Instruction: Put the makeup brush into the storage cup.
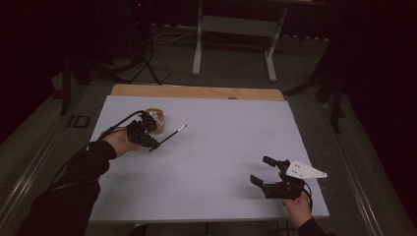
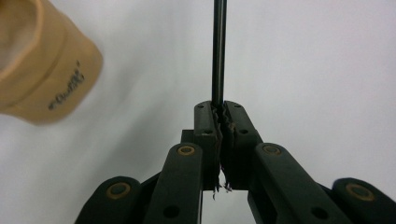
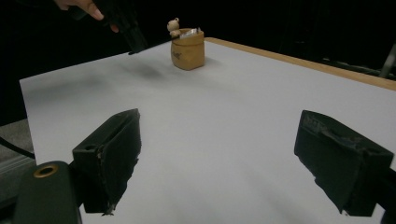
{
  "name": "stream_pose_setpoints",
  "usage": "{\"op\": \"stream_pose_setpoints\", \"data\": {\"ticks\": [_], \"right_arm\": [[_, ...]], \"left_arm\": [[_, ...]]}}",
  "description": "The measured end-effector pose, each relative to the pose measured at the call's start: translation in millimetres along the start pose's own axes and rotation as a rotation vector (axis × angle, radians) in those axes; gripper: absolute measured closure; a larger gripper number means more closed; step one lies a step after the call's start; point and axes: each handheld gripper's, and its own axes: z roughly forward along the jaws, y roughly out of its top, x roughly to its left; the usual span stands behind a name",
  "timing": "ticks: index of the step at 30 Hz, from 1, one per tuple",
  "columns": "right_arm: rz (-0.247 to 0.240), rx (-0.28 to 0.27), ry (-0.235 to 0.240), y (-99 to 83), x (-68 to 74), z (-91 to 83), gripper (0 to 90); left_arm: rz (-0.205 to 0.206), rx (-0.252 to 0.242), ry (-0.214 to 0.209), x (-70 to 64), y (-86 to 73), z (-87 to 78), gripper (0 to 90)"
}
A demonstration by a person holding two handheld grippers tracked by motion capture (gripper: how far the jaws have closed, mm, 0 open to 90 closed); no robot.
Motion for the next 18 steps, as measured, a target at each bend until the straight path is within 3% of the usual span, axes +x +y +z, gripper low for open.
{"op": "stream_pose_setpoints", "data": {"ticks": [1, 2, 3, 5, 6, 11, 17, 18], "right_arm": [[-0.001, -0.001, -0.001, 0.1, 0.2, 0.0, 14.6], [-0.001, -0.001, -0.001, 0.1, 0.2, 0.0, 14.6], [0.001, -0.001, 0.0, 0.3, 0.3, 0.0, 14.6], [-0.001, -0.002, -0.002, 0.3, 0.2, 0.0, 14.5], [0.001, -0.001, -0.001, 0.2, 0.1, 0.1, 14.5], [0.001, 0.001, -0.003, 0.1, 0.1, 0.2, 14.5], [0.004, -0.001, -0.002, 0.5, 0.0, 0.3, 14.6], [0.005, -0.001, 0.0, 0.5, 0.0, 0.6, 14.6]], "left_arm": [[0.024, -0.033, 0.017, -3.2, -1.8, -1.5, 85.5], [0.024, -0.033, 0.017, -3.2, -1.8, -1.5, 85.5], [0.022, -0.107, 0.012, -7.2, -4.8, -3.4, 85.5], [0.019, -0.139, -0.003, -9.9, -6.6, -3.5, 85.5], [0.028, -0.155, 0.015, -12.5, -7.6, -3.3, 85.5], [0.033, -0.198, 0.004, -20.2, -14.0, 0.5, 85.5], [-0.003, -0.303, 0.001, -23.2, -24.7, 3.0, 85.5], [-0.012, -0.312, -0.019, -23.2, -25.9, 4.0, 85.5]]}}
